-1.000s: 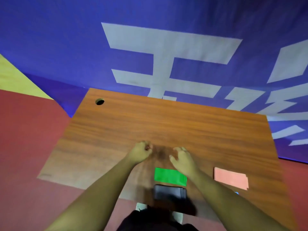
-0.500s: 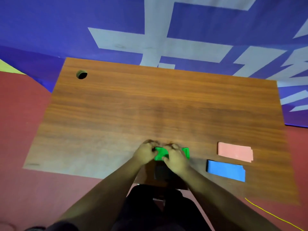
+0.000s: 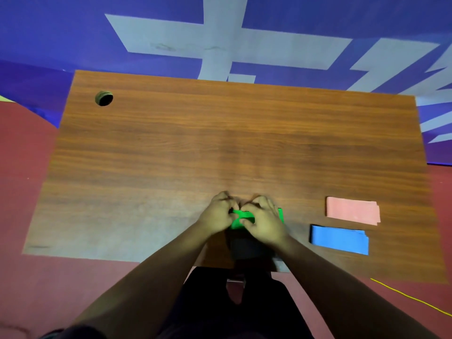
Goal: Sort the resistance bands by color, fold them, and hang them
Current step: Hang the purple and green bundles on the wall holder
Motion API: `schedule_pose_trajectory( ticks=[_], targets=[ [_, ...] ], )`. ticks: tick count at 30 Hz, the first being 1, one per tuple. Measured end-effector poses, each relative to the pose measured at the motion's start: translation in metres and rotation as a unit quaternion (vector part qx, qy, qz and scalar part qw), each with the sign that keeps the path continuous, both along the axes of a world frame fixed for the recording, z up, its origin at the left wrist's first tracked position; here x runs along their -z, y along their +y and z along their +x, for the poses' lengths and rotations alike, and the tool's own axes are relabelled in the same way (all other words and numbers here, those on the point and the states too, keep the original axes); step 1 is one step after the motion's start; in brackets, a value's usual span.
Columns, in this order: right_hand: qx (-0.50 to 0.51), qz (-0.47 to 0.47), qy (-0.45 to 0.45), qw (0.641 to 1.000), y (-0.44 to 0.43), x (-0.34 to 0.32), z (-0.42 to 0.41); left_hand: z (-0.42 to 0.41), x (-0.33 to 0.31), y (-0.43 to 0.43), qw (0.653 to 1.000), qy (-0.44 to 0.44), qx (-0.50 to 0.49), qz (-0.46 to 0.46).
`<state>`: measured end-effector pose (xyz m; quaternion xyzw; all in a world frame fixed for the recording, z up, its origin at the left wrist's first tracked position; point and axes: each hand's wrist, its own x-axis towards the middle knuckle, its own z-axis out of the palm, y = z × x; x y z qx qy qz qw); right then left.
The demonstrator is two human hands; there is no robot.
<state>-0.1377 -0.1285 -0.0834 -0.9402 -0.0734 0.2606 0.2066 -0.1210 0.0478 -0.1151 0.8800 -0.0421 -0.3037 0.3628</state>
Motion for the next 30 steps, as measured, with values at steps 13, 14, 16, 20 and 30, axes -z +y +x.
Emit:
schedule_pose_trajectory(
  ticks=[13, 14, 16, 20, 30],
  targets=[
    [0.004, 0.139, 0.028, 0.99, -0.007, -0.127, 0.082, 0.073, -0.118, 0.011, 0.977, -0.129, 0.141, -0.093],
    [0.005, 0.158, 0.029, 0.987, -0.007, -0.14, 0.086, 0.079, -0.133, 0.013, 0.973, -0.13, 0.153, -0.111],
    [0.01, 0.204, 0.035, 0.978, -0.008, -0.168, 0.095, 0.09, -0.167, 0.015, 0.969, -0.115, 0.164, -0.144],
    [0.035, 0.289, 0.04, 0.956, -0.015, -0.227, 0.113, 0.11, -0.232, 0.017, 0.966, -0.072, 0.137, -0.206],
    [0.215, 0.534, 0.096, 0.812, -0.053, -0.305, 0.138, 0.133, -0.34, -0.004, 0.931, -0.248, 0.183, -0.196]
  ],
)
